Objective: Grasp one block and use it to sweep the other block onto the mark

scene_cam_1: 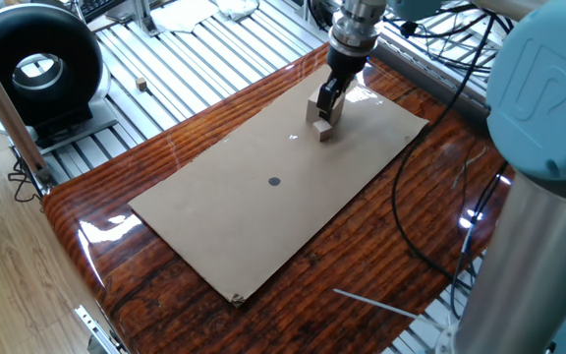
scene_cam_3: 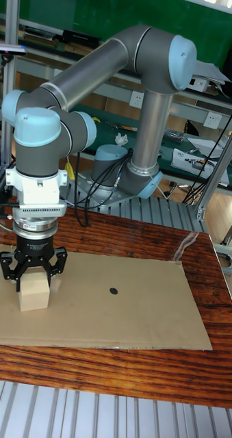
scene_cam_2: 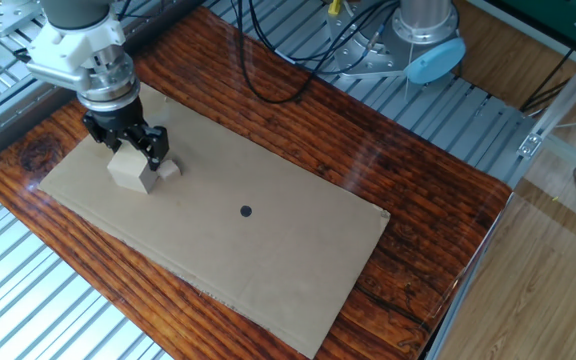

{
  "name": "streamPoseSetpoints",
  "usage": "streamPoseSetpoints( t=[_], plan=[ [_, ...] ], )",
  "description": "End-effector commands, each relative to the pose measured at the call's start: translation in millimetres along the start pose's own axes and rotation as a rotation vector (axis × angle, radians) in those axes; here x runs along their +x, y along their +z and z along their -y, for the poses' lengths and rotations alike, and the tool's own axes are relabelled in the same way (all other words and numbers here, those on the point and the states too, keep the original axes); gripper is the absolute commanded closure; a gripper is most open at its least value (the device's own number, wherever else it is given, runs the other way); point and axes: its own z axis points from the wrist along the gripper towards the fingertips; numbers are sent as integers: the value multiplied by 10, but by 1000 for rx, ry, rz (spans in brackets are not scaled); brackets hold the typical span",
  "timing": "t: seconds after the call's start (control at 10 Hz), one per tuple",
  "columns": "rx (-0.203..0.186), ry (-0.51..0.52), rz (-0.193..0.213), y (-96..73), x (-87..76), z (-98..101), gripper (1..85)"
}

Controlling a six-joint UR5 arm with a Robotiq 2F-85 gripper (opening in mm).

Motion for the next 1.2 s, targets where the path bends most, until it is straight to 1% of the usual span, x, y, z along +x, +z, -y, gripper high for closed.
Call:
streamPoseSetpoints(
  t=[0.0,0.2,0.5,0.8,1.0,1.1],
  plan=[
    [-20,13,-9,-79,103,-40,370],
    [-16,14,-6,-47,82,-40,390],
    [-10,10,-4,-44,77,-25,417],
    [24,-13,10,-45,39,62,427],
    [48,-15,7,-47,48,127,430],
    [52,-14,9,-47,42,137,433]
  ],
)
